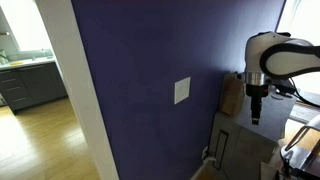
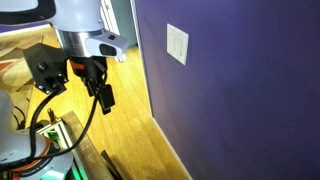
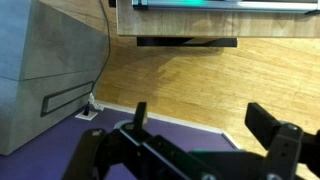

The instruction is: Turn off the right light switch then turn on the left one

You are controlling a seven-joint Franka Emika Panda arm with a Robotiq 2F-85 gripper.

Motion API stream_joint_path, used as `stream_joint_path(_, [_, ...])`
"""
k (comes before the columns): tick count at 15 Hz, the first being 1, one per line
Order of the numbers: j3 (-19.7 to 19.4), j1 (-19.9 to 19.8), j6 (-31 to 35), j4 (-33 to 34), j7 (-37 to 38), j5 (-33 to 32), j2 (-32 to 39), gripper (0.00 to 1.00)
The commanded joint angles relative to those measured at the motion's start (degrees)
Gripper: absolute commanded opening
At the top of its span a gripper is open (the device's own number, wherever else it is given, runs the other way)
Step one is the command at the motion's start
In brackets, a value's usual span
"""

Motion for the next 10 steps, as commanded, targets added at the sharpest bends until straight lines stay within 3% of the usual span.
stream_joint_path(1, [-0.4,0.5,-0.2,0.1,0.3,-0.2,-0.1,1.0])
stream_joint_path(3, [0.1,0.3,0.4,0.1,1.3,-0.4,-0.3,1.0])
stream_joint_path(10, [4.6,1.0,27.9,0.0,11.5,0.7,0.5,1.0])
